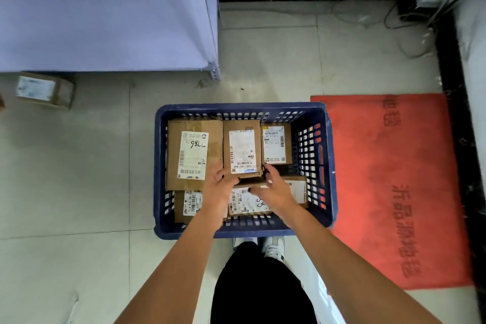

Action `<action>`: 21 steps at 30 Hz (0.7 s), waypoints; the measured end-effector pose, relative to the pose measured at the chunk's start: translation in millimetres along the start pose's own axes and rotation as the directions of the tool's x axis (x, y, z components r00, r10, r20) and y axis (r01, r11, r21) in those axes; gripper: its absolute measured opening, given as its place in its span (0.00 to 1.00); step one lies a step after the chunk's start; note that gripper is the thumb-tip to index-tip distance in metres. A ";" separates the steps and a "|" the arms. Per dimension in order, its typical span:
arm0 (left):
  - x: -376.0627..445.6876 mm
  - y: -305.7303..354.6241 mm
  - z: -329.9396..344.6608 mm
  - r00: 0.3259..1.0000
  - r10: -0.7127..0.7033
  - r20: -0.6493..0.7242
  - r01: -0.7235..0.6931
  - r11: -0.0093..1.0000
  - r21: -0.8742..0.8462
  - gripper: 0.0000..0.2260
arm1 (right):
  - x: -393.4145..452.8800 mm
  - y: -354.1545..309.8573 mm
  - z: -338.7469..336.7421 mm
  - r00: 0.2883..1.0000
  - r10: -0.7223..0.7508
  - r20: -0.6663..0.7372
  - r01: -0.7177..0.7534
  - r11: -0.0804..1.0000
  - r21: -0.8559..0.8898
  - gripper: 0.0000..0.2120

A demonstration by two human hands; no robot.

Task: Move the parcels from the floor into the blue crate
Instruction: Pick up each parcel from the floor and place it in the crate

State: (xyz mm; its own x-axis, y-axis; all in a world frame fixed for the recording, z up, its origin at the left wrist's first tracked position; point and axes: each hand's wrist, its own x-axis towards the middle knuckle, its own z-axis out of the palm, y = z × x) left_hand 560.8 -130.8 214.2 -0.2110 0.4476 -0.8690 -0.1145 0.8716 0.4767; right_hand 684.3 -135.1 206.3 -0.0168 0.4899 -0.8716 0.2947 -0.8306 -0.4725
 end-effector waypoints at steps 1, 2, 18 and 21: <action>-20.0 5.8 -7.8 1.000 -0.003 0.024 0.003 1.000 0.004 0.24 | -22.1 -7.5 0.5 1.000 0.000 -0.004 0.000 1.000 0.000 0.38; -42.6 12.4 -15.9 0.999 -0.008 0.049 0.007 1.000 0.022 0.26 | -46.3 -15.8 0.6 1.000 -0.006 -0.011 0.006 1.000 -0.009 0.38; -392.1 61.0 -118.8 0.951 0.303 0.064 -0.308 0.946 0.102 0.29 | -394.1 -73.5 15.0 0.962 -0.272 -0.018 0.272 0.962 0.011 0.38; -415.9 51.9 -143.4 0.943 0.333 0.016 -0.333 0.939 0.086 0.31 | -421.4 -69.2 24.5 0.951 -0.310 -0.010 0.310 0.951 -0.014 0.38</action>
State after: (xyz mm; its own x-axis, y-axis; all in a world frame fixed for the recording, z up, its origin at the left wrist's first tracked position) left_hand 503.4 -300.4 619.4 -0.2213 0.7154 -0.6628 0.0462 0.6866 0.7256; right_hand 647.6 -290.6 603.1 -0.0979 0.7256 -0.6811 0.2885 -0.6344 -0.7172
